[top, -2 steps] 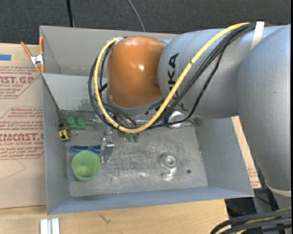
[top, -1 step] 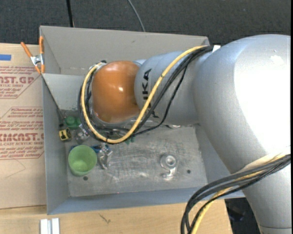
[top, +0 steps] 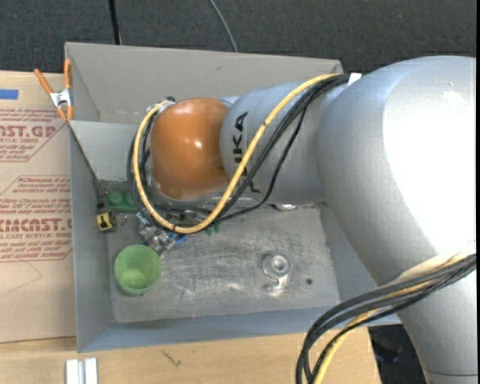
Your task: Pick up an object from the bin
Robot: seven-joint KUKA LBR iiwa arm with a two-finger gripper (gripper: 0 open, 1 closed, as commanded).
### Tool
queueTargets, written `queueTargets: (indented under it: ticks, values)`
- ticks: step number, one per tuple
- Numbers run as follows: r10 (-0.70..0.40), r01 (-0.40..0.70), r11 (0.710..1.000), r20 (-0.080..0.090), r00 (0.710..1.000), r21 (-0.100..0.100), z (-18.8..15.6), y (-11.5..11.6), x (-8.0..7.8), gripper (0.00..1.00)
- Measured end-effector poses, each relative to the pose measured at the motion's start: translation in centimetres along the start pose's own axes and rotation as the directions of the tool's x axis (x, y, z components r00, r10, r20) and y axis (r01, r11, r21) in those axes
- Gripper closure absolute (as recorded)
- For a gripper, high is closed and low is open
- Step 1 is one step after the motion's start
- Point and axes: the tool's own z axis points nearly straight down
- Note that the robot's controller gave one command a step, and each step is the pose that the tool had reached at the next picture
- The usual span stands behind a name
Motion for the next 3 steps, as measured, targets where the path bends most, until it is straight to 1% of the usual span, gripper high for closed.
queueTargets:
  ticks: [1, 2, 3]
  values:
    - [0.059, -0.059, 0.998, -0.002, 0.998, -0.001, -1.6, 6.5, 3.1, 1.0]
    - [-0.005, 0.005, 1.0, 0.0, 1.0, 0.0, -8.1, 8.8, 4.8, 1.0]
    - [-0.273, 0.273, 0.962, -0.002, 0.962, 0.0, -15.6, 8.6, 3.9, 1.0]
